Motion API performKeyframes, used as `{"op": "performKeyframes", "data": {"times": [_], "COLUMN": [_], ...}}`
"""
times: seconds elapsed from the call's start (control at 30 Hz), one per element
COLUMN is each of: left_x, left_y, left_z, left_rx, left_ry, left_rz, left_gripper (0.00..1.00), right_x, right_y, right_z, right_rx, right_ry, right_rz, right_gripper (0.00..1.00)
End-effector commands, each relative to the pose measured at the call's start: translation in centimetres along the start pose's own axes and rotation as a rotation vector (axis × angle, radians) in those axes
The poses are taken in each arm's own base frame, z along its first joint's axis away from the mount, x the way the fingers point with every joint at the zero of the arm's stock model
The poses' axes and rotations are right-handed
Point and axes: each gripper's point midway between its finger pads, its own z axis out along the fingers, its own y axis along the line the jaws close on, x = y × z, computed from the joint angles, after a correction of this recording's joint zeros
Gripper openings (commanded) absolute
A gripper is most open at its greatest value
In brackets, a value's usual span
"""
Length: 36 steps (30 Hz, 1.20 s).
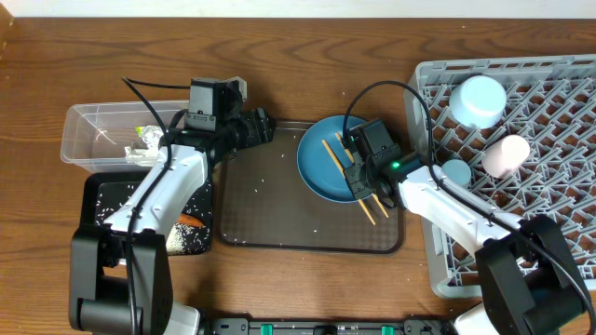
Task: Sort waste into correct bins and load items into the dishwasher rack
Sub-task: 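Lower the right gripper and grasp the wooden chopsticks on the blue plate, then carry the chopsticks right into the dish rack with the right gripper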
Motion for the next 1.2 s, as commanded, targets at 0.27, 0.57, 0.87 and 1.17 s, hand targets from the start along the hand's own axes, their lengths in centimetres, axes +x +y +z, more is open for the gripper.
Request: {"op": "performKeyframes", "data": {"times": [0.27, 0.57, 0.87, 1.17], "left_x": [0.2, 0.2, 0.2, 0.2], "left_y": [0.1, 0.1, 0.1, 0.1], "left_z": [0.0, 0.0, 0.0, 0.0], "left_rx": [-0.008, -0.008, -0.008, -0.008], "left_ry": [0.000, 0.000, 0.000, 0.000], "left_rz": [-0.002, -0.002, -0.002, -0.002], "left_gripper": [0.69, 0.69, 0.69, 0.69], "right_x": [-3.6, -1.2, 5.1, 7.3], "right_y": [-0.4, -8.4, -18.0, -22.3], "right_z": [-7.9, -16.6, -19.7, -18.5], "right_rx": [-0.003, 0.256, 0.521, 0.549], "right_ry": [-0.186, -0.282, -0.136, -0.052], "right_rz": [0.050, 0.220, 0.333, 0.419], "right_gripper": [0.01, 0.01, 0.01, 0.01]}}
